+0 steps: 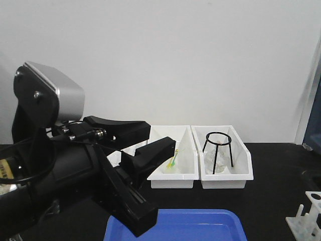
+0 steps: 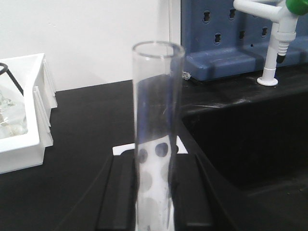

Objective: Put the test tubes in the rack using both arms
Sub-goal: 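Lower the test tube into a white rack hole and open the right gripper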

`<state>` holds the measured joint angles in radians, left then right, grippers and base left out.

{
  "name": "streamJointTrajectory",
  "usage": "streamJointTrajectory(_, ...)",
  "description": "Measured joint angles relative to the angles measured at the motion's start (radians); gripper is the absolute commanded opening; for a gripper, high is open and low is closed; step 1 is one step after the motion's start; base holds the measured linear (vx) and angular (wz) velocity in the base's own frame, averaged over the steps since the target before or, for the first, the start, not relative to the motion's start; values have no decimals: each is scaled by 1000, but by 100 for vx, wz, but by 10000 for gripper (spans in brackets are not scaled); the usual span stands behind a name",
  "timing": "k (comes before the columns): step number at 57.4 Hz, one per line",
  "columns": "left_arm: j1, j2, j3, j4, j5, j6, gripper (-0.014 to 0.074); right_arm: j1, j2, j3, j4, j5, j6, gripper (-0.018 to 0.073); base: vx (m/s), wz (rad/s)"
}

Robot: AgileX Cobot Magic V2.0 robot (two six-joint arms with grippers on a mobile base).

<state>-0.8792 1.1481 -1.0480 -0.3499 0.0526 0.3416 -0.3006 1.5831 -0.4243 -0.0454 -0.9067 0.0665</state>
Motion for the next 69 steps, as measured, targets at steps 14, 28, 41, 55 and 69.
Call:
streamJointTrajectory(14, 0, 0, 0, 0, -1, 0, 393, 0, 73, 7, 0, -49, 1, -6, 0, 0)
streamJointTrajectory(28, 0, 0, 0, 0, -1, -2, 393, 0, 114, 7, 0, -65, 1, -6, 0, 0)
streamJointTrajectory(41, 0, 0, 0, 0, -1, -4, 393, 0, 125, 7, 0, -77, 1, 3, 0, 0)
streamJointTrajectory(55, 0, 0, 0, 0, -1, -4, 393, 0, 125, 7, 0, -78, 1, 146, 0, 0)
streamJointTrajectory(69, 0, 0, 0, 0, -1, -5, 393, 0, 125, 7, 0, -80, 1, 419, 0, 0)
